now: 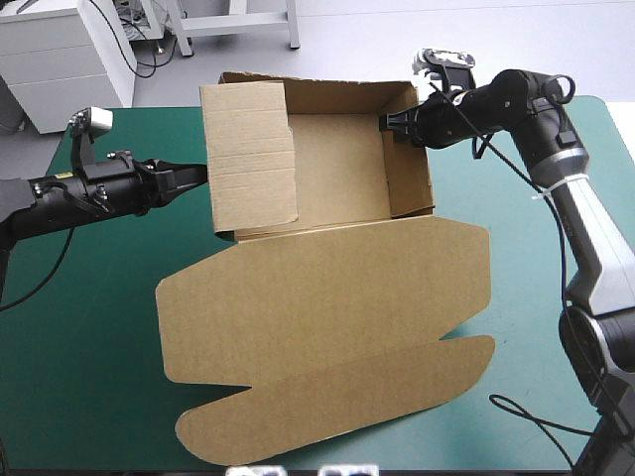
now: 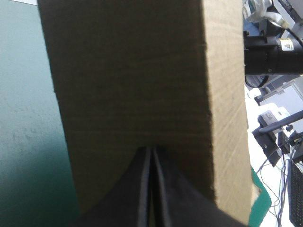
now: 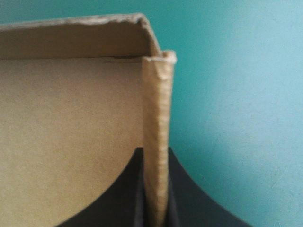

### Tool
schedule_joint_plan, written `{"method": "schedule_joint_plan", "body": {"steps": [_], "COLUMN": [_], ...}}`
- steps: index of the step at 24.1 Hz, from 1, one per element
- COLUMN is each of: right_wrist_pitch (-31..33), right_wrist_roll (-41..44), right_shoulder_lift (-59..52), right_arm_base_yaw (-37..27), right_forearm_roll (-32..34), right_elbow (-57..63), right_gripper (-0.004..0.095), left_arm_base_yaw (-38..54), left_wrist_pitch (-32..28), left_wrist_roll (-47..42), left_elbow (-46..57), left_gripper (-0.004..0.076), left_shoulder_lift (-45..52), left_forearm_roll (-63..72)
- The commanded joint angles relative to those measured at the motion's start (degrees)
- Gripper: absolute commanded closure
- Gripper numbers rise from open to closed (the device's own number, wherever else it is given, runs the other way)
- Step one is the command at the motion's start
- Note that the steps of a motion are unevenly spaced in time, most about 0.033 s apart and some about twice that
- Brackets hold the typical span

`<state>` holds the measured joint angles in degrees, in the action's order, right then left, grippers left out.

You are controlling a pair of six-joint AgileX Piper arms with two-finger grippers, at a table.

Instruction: Fold the box

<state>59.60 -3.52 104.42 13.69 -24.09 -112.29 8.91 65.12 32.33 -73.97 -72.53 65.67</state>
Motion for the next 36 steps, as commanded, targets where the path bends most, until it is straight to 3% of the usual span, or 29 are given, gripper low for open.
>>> {"method": "schedule_joint_plan", "body": {"steps": [1, 8, 15, 23, 26, 36], "right_wrist_pitch": [-4.3, -6.3, -6.4, -7.0, -9.9, -13.9], "right_wrist_roll": [2.0, 3.5, 4.5, 6.3, 8.9, 11.4], "right_shoulder_lift": [-2.6, -1.4, -1.1, -1.1, -1.0, -0.3], "right_arm_base_yaw": [1.8, 5.4, 6.6, 7.3, 10.7, 16.4], "right_forearm_roll": [-0.1, 2.1, 2.7, 6.0, 11.4, 12.2], "right_elbow": [-1.7, -1.7, -1.7, -1.7, -1.7, -1.7], "right_gripper": [0.0925, 0.0925, 0.0925, 0.0920, 0.0909, 0.0905], "left_arm_base_yaw": [-0.3, -0.3, -0.3, -0.3, -0.3, -0.3], "left_wrist_pitch": [1.1, 6.6, 5.1, -0.2, -0.8, -5.8], "left_wrist_roll": [0.6, 4.5, 4.5, -2.5, -3.9, -14.3], "left_elbow": [-1.7, -1.7, -1.7, -1.7, -1.7, -1.7], "left_gripper": [0.0730, 0.0689, 0.0421, 0.0423, 0.0423, 0.0426], "left_shoulder_lift": [1.6, 1.6, 1.6, 1.6, 1.6, 1.6], "left_forearm_roll": [5.1, 4.6, 2.2, -11.6, -11.3, -25.6]}}
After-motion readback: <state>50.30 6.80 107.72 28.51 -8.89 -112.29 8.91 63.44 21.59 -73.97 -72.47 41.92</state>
